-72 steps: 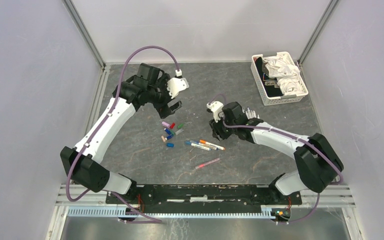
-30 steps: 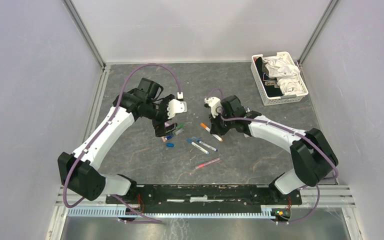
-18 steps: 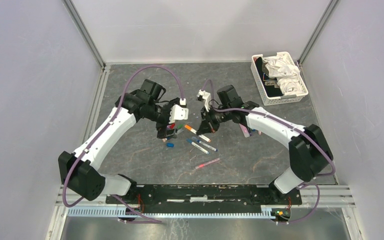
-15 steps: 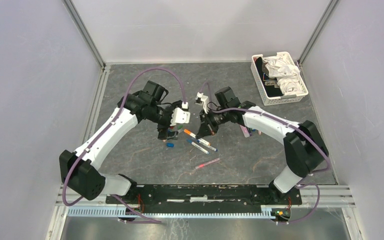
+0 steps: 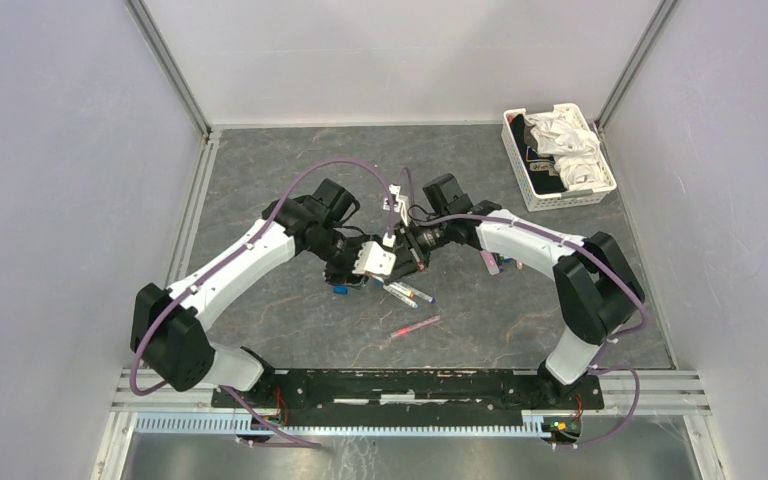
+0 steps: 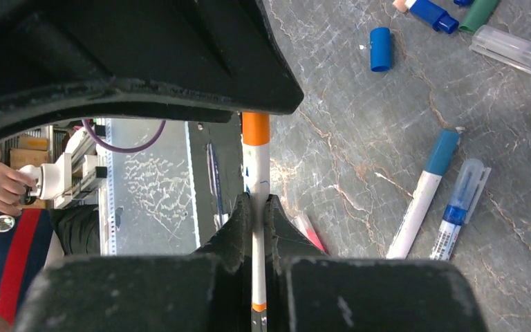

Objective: Open the pen caps

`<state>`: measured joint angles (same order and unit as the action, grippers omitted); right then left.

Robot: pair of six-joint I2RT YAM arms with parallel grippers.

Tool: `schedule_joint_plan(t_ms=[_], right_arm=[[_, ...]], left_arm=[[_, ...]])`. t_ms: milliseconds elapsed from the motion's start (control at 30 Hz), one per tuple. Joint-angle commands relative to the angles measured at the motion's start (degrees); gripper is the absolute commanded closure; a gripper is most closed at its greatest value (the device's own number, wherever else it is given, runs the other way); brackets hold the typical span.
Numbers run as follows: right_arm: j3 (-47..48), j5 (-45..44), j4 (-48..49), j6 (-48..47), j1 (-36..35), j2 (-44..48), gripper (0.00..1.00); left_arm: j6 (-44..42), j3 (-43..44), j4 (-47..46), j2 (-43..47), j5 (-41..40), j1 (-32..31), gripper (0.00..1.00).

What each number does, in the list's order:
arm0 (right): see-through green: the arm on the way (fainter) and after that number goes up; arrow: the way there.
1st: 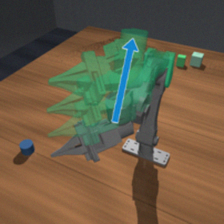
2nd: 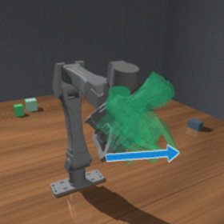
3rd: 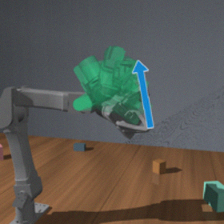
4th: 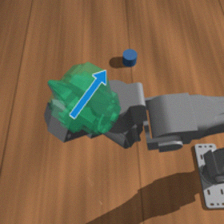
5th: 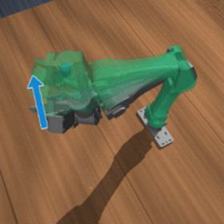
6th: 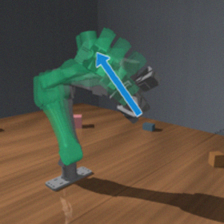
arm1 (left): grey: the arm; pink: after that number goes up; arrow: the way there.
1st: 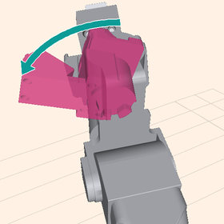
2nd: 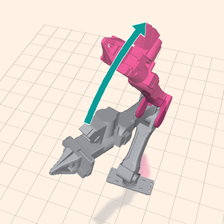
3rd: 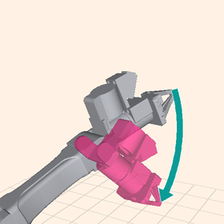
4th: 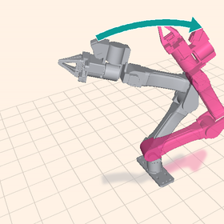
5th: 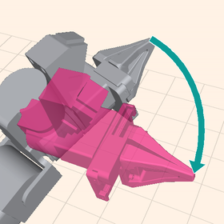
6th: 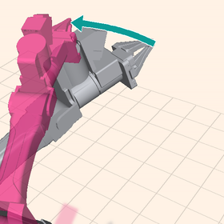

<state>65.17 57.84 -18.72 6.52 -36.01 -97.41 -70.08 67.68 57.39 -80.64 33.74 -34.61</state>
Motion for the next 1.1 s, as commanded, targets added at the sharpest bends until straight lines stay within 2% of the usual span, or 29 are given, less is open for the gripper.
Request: schedule_joint_plan(t_ms=[0, 133, 267, 367, 433, 567, 667, 733, 867, 1067], right_arm=[[2.8, 3.1, 2.7, 1.6, -0.6, -1.5, 1.00], [3.1, 3.7, 3.4, 2.5, -0.8, -2.0, 1.00], [2.9, 4.3, 4.6, 3.4, -0.9, -2.2, 1.00], [2.5, 4.5, 5.5, 4.0, -0.9, -2.3, 1.00], [1.8, 4.4, 6.6, 4.6, -1.1, -2.3, 0.91], [1.1, 4.3, 8.6, 5.8, -2.4, -3.2, 0.74], [1.8, 4.2, 9.1, 6.2, -3.6, -5.0, 0.71], [2.1, 3.9, 9.7, 6.9, -3.8, -5.8, 0.75], [1.8, 2.5, 10.0, 7.4, -3.5, -5.6, 1.00], [-3.4, -0.9, 7.4, 4.8, -0.1, -1.0, 1.00]], left_arm=[[-1.2, -0.2, -2.2, -0.4, -0.6, -1.1, 0.41], [-1.0, -0.3, -2.5, -1.4, -1.6, -2.2, 0.50], [-1.0, -0.9, -2.5, -2.2, -2.9, -3.1, 0.64], [-1.0, -0.9, -2.5, -2.4, -4.3, -3.4, 0.81], [-0.9, -0.6, -2.5, -2.5, -5.2, -3.6, 0.96], [-0.3, 0.2, -2.5, -2.5, -5.6, -3.6, 0.98], [0.2, 1.1, -2.5, -2.5, -5.2, -3.7, 0.98], [0.3, 1.5, -2.3, -2.5, -5.2, -3.8, 0.98], [0.2, 1.9, -1.6, -2.4, -7.3, -3.8, 0.98], [-2.1, 0.8, -1.6, -2.5, -16.2, -1.9, 0.98]])
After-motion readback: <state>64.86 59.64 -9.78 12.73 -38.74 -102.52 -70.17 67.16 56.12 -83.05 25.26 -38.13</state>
